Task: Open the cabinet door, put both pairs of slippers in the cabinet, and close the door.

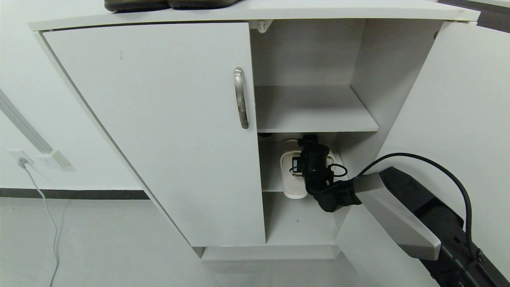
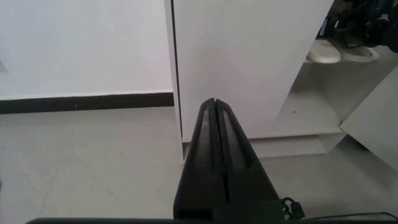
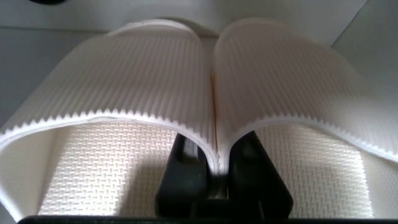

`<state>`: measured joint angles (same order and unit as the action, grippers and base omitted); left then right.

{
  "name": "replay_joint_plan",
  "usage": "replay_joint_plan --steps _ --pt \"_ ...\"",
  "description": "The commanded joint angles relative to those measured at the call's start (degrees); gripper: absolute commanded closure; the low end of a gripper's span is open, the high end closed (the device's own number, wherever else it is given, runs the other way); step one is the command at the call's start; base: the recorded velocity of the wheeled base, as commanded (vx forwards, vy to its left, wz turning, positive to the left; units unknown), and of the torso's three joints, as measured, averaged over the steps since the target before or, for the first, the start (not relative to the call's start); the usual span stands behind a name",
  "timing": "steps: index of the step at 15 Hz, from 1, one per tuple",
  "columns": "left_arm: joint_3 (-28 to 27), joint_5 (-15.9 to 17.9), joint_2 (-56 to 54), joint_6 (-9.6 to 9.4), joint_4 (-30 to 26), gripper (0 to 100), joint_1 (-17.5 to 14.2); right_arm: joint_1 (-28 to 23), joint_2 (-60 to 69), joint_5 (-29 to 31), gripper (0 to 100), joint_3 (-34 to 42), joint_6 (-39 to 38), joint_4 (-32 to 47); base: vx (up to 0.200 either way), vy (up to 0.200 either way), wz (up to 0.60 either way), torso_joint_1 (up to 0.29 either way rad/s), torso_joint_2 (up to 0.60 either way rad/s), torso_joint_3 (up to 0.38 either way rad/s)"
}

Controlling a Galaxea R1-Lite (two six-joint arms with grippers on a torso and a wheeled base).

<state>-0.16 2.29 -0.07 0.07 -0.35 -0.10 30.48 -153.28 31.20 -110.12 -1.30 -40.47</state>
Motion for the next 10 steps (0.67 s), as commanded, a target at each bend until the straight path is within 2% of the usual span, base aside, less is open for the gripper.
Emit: replay_joint_plan --steps 1,5,10 --pt "-0.02 -0.01 0.07 0.01 0.00 100 0.01 0.02 -0.44 0.01 0 -0.10 0.07 -0.04 0.000 0.000 0.00 0.000 0.00 0.000" --pt "-0.02 -0.01 0.07 0.10 0.00 100 0.01 0.29 1.67 0.01 0 5.35 0.25 -1.19 0.000 0.000 0.00 0.000 0.00 0.000" --pt "-0.02 -0.01 0.07 0.01 0.00 100 0.01 2.39 9.41 0.09 0 19.06 0.16 -10.86 0.000 0.000 0.00 0.000 0.00 0.000"
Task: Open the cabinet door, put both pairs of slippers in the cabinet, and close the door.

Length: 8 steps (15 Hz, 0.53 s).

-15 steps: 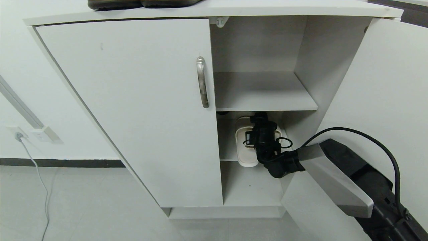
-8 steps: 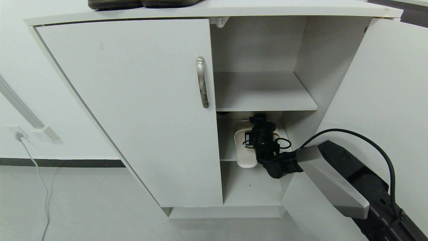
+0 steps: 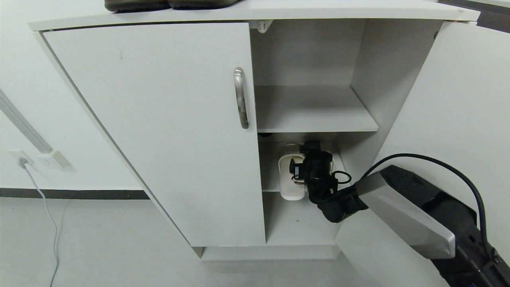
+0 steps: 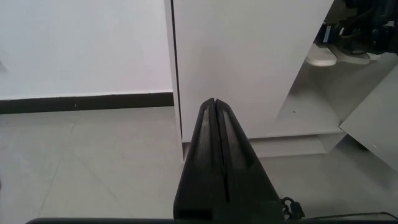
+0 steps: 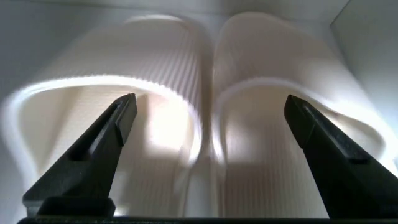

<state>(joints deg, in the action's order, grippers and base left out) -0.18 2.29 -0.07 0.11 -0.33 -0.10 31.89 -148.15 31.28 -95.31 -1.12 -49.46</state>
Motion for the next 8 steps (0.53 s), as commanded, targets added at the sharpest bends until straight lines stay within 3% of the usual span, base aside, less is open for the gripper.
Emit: replay_joint_plan --steps 1,8 --pt "0.01 -0.01 0.07 0.07 -0.02 100 -0.08 2.21 6.82 0.45 0 9.17 -0.02 -5.65 0.000 0.000 0.00 0.000 0.00 0.000" --pt "0.01 -0.01 0.07 0.07 -0.02 100 0.01 9.07 19.92 0.71 0 37.91 -0.02 -18.83 0.000 0.000 0.00 0.000 0.00 0.000"
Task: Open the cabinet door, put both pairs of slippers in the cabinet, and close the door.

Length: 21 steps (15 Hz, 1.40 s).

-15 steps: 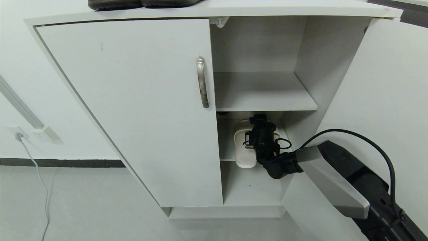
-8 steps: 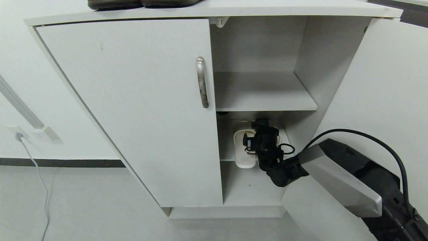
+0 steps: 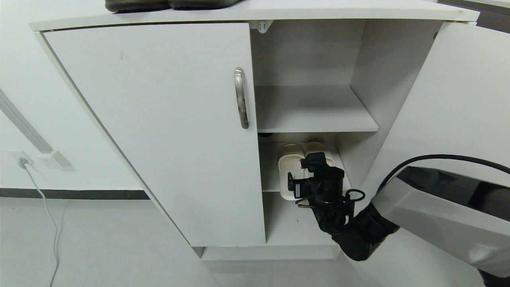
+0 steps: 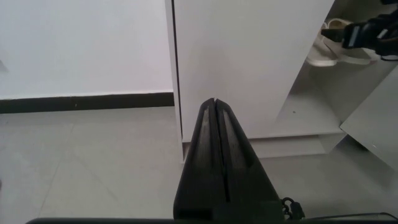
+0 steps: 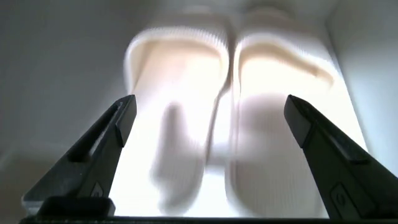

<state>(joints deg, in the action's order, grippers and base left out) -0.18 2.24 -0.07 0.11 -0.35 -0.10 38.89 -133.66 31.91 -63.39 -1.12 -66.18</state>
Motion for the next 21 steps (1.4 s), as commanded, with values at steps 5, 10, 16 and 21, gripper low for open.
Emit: replay_joint_plan --steps 5,10,16,21 --pt "0.01 -0.05 0.07 -0.02 0.00 100 0.01 4.09 10.35 0.08 0 16.72 -0.11 -5.54 0.000 0.000 0.00 0.000 0.00 0.000" --pt "0.01 -0.05 0.07 -0.02 0.00 100 0.01 4.53 10.52 0.08 0 16.81 -0.02 -5.62 0.000 0.000 0.00 0.000 0.00 0.000" --pt "0.01 -0.05 0.07 -0.02 0.00 100 0.01 5.15 10.43 0.08 0 17.16 -0.02 -5.62 -0.133 0.000 0.00 0.001 0.00 0.002" --pt "0.09 0.04 0.07 -0.20 0.00 100 0.01 5.15 10.35 0.08 0 17.42 -0.02 -5.71 -0.040 0.000 0.00 0.000 0.00 0.000"
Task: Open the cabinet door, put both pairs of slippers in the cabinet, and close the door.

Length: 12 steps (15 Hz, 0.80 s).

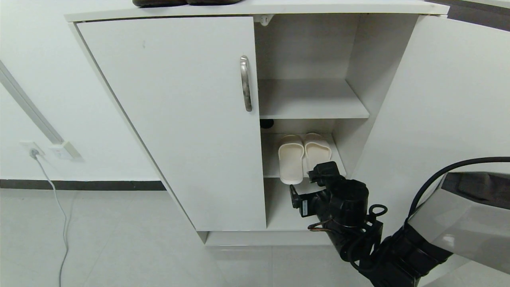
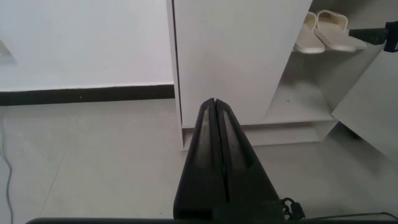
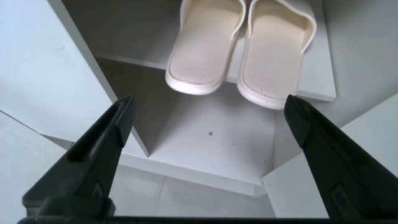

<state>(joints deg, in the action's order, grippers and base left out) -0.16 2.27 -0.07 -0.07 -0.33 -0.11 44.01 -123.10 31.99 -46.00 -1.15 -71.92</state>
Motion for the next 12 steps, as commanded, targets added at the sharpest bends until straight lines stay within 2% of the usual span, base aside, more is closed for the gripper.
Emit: replay_joint_plan --steps 1,12 --pt "0.07 -0.07 0.07 -0.01 -0.02 100 -0.07 0.03 -0.30 0.00 0 0.12 0.09 -0.32 0.000 0.000 0.00 0.000 0.00 0.000" --pt "-0.02 -0.07 0.07 0.07 -0.02 100 0.02 0.46 -0.12 0.09 0 1.35 0.53 -2.08 0.000 0.000 0.00 0.000 0.00 0.000"
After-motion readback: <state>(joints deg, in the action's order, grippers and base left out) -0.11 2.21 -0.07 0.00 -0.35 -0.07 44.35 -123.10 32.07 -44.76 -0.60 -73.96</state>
